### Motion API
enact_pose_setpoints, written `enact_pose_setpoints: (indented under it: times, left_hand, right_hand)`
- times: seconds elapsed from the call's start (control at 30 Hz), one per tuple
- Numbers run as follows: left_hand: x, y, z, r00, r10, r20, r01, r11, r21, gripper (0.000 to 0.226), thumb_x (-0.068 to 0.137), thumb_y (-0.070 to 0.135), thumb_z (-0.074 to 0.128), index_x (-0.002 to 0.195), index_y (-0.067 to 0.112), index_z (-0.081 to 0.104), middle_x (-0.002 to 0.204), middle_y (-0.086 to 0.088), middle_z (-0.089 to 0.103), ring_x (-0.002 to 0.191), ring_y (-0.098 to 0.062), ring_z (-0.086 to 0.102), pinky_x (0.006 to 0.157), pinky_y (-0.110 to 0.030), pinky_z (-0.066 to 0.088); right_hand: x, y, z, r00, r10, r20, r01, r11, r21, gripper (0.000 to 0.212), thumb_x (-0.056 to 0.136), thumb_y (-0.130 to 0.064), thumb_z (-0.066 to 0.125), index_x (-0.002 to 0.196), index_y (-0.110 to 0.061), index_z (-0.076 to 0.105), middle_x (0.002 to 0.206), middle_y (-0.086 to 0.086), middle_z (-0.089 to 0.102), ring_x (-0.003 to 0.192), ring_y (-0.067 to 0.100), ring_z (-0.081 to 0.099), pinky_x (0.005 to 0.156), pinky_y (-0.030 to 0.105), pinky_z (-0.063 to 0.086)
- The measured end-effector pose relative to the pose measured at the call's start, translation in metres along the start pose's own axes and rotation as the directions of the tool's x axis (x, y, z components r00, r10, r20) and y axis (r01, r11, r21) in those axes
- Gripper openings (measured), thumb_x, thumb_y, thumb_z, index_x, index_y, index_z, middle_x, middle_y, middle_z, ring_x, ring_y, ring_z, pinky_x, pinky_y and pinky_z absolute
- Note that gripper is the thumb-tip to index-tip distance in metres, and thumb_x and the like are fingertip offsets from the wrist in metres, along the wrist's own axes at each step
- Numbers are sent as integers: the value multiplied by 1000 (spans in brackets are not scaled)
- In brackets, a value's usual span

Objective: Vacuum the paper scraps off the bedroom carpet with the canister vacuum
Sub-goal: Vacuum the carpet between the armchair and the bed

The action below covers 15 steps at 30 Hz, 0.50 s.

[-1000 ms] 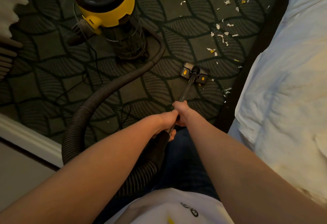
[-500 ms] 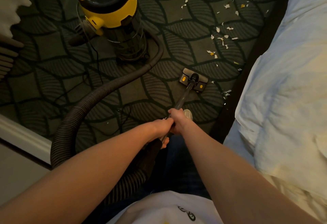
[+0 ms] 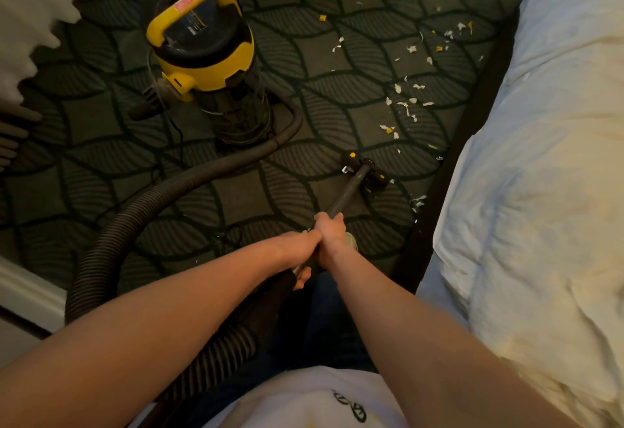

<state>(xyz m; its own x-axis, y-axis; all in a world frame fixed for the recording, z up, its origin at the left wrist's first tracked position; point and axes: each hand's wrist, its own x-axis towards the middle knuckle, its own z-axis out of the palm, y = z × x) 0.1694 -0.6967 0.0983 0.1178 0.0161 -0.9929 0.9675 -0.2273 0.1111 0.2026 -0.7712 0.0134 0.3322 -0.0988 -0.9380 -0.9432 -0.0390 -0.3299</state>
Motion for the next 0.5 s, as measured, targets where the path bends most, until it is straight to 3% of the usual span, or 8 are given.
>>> enact_pose_setpoints:
  times: [0.07, 0.2, 0.37, 0.5]
  left_hand:
    - [-1, 10, -4, 1000, 13, 4, -13, 1000, -12, 57, 97, 57, 30, 112, 8, 56, 62, -5, 50, 45, -13, 47, 38, -20, 39]
    - [-1, 40, -4, 998, 61, 26, -61, 998, -26, 55, 97, 56, 29, 102, 9, 56, 58, -5, 49, 43, -14, 46, 41, -23, 39]
    - [2, 86, -3, 990, 134, 44, -130, 988, -79, 50, 99, 51, 28, 90, 10, 54, 56, -5, 47, 43, -13, 44, 38, -18, 38]
    - [14, 137, -4, 985, 170, 41, -166, 983, -78, 48, 100, 48, 28, 100, 7, 54, 59, -6, 49, 44, -14, 46, 39, -20, 38]
  right_hand:
    - [2, -13, -2, 1000, -18, 10, 17, 998, 55, 69, 99, -15, 42, 157, -28, 7, 149, 15, 38, 116, 32, 54, 100, 46, 48]
    - [13, -40, -9, 990, -135, -35, 137, 989, 53, 51, 97, -13, 43, 147, -19, 31, 124, 16, 52, 97, 27, 56, 92, 47, 52]
    - [37, -83, -19, 980, -188, -71, 190, 982, 16, 56, 96, -15, 45, 149, -18, 29, 134, 19, 51, 107, 32, 57, 95, 47, 51]
    - [61, -131, -31, 980, -192, -60, 194, 980, 45, 55, 95, -13, 45, 148, -20, 31, 132, 19, 52, 108, 33, 58, 93, 46, 52]
